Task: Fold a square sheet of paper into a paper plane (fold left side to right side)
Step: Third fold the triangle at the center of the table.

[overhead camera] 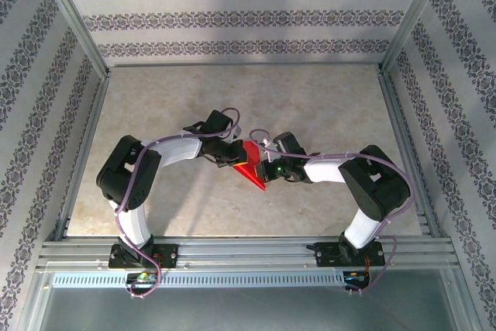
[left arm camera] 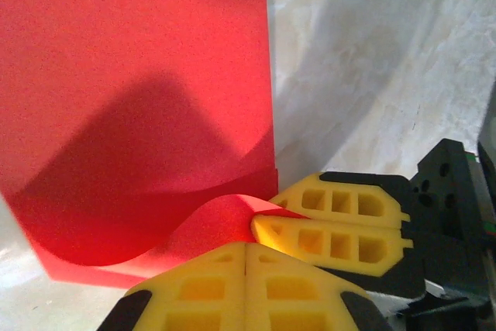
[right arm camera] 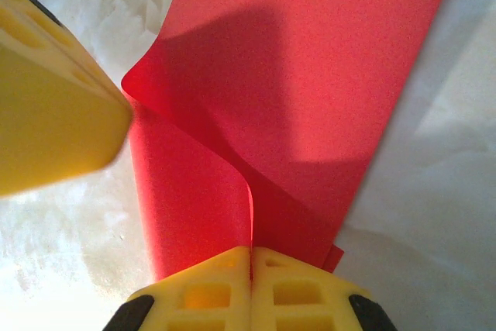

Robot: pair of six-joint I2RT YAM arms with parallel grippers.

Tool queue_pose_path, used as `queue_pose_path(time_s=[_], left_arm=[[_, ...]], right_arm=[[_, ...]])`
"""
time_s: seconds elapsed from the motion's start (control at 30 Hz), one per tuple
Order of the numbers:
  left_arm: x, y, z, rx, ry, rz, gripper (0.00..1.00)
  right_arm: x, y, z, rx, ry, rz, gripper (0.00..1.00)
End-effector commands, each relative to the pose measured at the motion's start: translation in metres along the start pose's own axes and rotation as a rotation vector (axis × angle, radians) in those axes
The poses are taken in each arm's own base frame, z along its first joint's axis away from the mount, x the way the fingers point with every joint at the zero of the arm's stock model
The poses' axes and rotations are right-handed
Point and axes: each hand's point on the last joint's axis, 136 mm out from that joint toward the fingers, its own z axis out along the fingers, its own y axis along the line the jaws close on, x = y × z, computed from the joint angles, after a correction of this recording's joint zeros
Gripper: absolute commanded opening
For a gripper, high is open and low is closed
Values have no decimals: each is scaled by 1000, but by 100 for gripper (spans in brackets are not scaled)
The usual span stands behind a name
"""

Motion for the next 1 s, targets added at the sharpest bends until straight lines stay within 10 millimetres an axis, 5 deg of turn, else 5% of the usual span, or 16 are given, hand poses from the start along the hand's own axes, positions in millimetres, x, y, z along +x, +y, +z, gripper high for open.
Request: queue_pose_path(time_s=[0.0, 0.97], left_arm=[[-5, -21, 7, 48, -6, 26, 6], [15, 19, 24, -83, 42, 4, 6]], right_arm=[[36, -20, 8, 69, 127, 40, 5], [37, -22, 8, 86, 144, 32, 11]])
